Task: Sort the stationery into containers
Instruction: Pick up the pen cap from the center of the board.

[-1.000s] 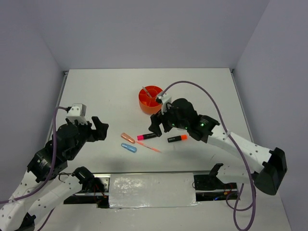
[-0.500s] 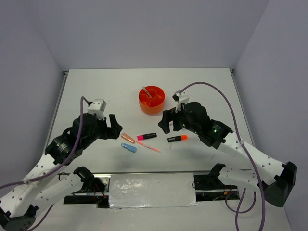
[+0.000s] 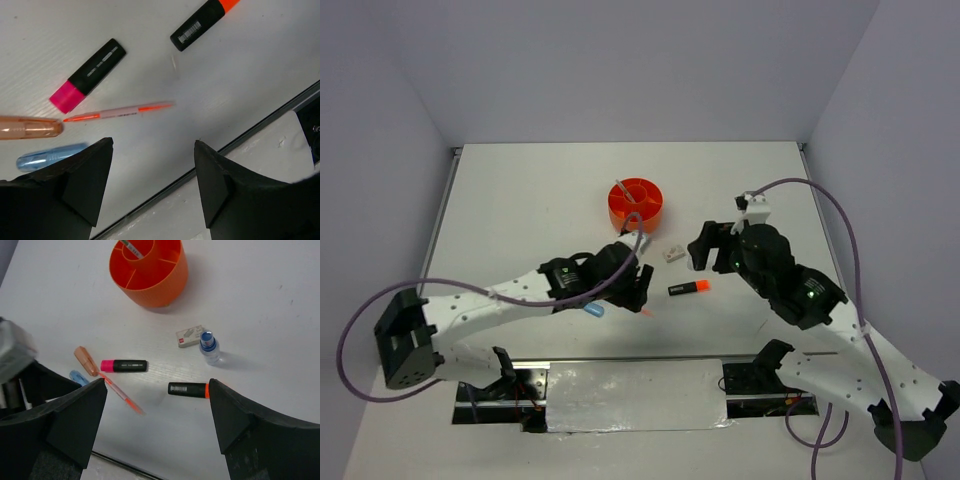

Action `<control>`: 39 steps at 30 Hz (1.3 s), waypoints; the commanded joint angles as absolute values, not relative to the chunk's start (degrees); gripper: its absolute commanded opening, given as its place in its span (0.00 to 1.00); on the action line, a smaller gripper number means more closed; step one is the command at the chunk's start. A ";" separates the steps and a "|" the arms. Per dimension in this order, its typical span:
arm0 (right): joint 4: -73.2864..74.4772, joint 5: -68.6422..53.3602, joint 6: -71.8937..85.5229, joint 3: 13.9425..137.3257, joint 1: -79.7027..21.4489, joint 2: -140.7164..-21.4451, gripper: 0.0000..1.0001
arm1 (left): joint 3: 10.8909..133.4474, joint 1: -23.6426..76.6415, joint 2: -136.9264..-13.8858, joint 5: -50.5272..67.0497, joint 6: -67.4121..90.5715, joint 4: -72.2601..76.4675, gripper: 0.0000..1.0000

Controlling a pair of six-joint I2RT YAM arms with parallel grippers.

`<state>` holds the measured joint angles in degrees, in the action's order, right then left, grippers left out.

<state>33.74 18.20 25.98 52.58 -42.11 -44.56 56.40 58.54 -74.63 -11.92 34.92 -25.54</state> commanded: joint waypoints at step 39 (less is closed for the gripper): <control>38.41 17.40 20.22 55.46 -41.75 -37.18 0.90 | 76.12 60.29 -110.30 -17.05 40.34 -25.93 0.47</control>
<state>39.22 17.56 21.12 55.51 -41.95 -37.10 76.53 60.62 -109.89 -16.71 39.40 -26.92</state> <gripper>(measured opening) 0.895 0.474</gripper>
